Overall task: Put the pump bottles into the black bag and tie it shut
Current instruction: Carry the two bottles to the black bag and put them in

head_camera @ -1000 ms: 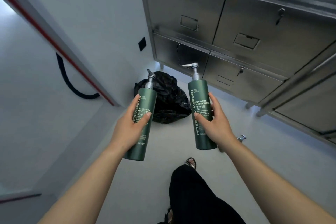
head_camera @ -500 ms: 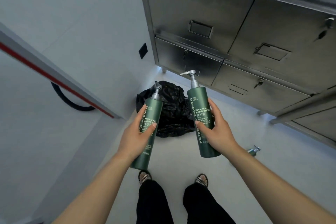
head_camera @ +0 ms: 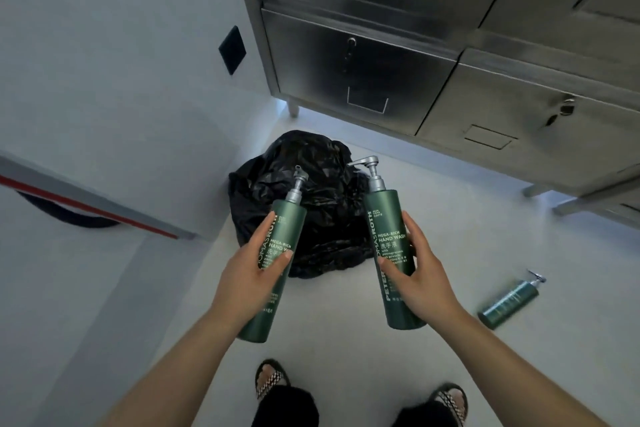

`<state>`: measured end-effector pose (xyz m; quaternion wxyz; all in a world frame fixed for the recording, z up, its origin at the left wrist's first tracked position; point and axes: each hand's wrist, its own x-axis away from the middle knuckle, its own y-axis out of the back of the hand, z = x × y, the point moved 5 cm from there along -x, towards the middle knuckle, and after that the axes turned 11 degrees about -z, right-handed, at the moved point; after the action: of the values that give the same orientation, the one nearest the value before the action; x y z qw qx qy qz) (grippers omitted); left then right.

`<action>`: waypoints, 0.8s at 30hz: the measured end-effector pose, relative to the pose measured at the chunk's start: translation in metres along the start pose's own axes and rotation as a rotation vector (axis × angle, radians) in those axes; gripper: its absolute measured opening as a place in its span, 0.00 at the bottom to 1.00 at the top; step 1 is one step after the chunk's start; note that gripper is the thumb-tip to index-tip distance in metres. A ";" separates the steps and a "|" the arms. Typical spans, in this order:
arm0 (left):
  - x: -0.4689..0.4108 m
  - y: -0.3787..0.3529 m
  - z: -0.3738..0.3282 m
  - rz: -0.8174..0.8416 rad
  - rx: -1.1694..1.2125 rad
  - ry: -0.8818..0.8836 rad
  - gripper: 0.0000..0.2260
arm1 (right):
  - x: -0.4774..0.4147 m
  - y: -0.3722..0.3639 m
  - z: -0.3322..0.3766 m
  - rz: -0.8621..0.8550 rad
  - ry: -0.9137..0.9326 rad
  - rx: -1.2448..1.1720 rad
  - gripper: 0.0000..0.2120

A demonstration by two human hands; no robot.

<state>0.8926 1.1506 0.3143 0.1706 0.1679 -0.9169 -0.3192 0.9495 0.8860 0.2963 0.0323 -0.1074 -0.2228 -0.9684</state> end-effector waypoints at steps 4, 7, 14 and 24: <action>-0.031 -0.076 0.078 -0.022 0.019 -0.010 0.30 | -0.036 -0.045 -0.097 0.057 0.085 0.022 0.39; -0.060 -0.130 0.126 -0.058 0.008 -0.091 0.30 | -0.067 -0.081 -0.168 0.122 0.157 0.024 0.38; -0.133 -0.183 0.196 -0.228 -0.113 -0.355 0.30 | -0.136 -0.117 -0.267 0.178 0.349 0.017 0.37; -0.174 -0.186 0.179 -0.212 -0.036 -0.332 0.29 | -0.148 -0.140 -0.270 0.265 0.318 0.130 0.36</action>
<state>1.0083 1.1805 0.0268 -0.0144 0.2055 -0.9038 -0.3752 1.0260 0.8954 -0.0329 0.2007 0.0205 -0.2607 -0.9441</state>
